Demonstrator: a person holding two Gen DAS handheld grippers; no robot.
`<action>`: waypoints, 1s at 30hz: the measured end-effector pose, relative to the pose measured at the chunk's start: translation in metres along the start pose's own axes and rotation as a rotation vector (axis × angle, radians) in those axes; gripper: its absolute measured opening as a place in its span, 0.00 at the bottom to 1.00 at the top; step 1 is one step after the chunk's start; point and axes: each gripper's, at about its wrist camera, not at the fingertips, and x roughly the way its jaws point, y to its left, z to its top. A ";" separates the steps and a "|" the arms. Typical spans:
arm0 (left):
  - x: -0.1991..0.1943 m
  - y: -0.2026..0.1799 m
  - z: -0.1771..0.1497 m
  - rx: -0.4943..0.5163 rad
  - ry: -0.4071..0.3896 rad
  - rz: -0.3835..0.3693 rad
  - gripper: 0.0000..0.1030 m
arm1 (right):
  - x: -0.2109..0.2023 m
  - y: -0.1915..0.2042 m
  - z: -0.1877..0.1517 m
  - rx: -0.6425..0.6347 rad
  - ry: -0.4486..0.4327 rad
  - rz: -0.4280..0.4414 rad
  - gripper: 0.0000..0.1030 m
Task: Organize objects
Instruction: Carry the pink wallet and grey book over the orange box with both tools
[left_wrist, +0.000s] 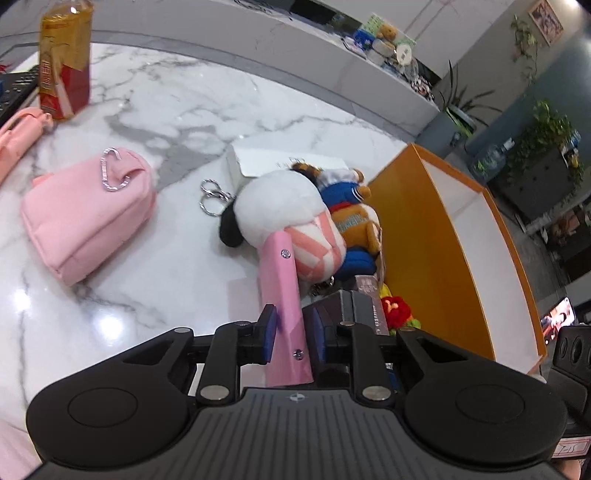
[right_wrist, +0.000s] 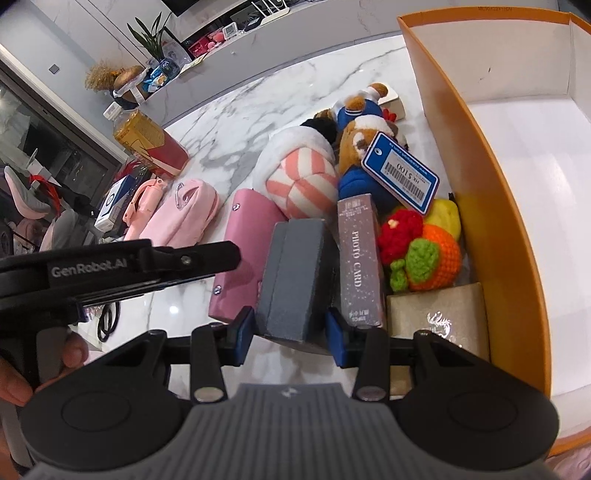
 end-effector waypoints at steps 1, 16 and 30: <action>0.004 -0.002 0.001 0.010 0.007 0.007 0.24 | 0.000 0.001 0.000 -0.003 0.001 -0.002 0.43; 0.020 0.000 -0.003 0.060 0.052 0.084 0.21 | 0.007 0.022 0.005 -0.075 -0.022 -0.099 0.54; -0.020 0.010 -0.019 0.011 -0.017 0.106 0.20 | -0.009 0.039 -0.008 -0.180 -0.098 -0.189 0.36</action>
